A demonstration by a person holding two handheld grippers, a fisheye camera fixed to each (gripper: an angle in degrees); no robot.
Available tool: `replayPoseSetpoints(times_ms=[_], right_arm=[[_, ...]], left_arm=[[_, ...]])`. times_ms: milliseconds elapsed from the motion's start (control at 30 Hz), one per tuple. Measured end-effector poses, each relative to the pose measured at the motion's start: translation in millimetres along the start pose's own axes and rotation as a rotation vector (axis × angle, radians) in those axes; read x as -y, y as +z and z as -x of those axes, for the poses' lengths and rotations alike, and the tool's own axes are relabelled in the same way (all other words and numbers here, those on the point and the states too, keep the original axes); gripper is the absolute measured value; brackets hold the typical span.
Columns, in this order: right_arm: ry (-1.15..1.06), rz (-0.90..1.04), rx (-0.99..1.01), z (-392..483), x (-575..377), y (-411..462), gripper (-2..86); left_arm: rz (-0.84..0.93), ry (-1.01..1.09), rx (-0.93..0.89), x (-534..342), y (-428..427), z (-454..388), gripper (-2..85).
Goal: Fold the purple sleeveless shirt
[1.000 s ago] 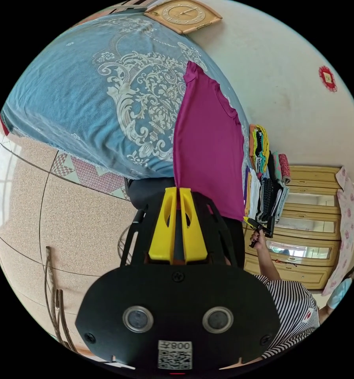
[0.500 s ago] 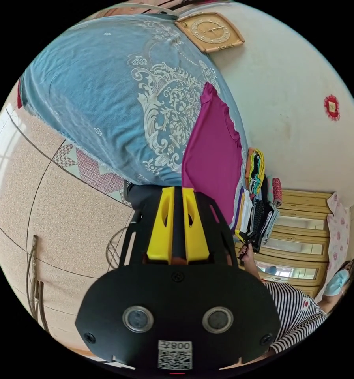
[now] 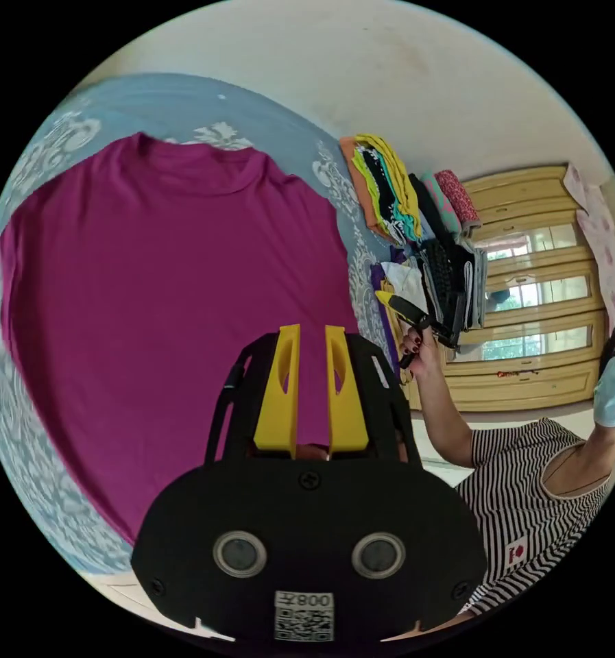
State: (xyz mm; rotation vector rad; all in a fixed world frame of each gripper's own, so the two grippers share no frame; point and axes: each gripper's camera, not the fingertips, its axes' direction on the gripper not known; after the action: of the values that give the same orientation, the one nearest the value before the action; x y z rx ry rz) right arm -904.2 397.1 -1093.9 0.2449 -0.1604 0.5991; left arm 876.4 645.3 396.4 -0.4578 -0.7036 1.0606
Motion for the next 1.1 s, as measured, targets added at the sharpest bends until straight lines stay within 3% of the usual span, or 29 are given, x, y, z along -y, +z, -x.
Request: replayPoseSetpoints(times_ms=[167,367,467,600,733,1000,1100], right_arm=[[-0.052,-0.066,-0.053,-3.2,35.2,39.8,6.5],[-0.087,-0.047,-0.15,-4.5,49.6,88.4,6.3],[-0.116,-0.02,-0.192,0.8,53.5,110.8,6.4],[-0.149,0.009,-0.205,5.5,57.9,130.9,6.3],[-0.16,0.028,-0.217,5.6,64.1,150.2,6.1],[-0.173,0.042,-0.209,-4.0,77.3,176.7,5.1],[-0.181,0.045,-0.216,-7.2,80.4,187.1,3.3]], left_arm=[[-0.026,0.112,0.134,133.8,70.1,-16.7,4.5],[-0.053,0.036,0.358,233.6,123.4,3.7,1.8],[-0.075,0.07,0.367,256.5,140.6,0.0,1.4],[-0.133,0.217,0.212,275.6,158.6,-26.4,3.3],[0.023,0.337,0.144,309.3,204.6,-49.6,6.3],[0.318,0.614,0.426,370.8,315.1,-95.0,6.7],[0.34,0.687,0.455,379.9,332.7,-106.0,4.3]])
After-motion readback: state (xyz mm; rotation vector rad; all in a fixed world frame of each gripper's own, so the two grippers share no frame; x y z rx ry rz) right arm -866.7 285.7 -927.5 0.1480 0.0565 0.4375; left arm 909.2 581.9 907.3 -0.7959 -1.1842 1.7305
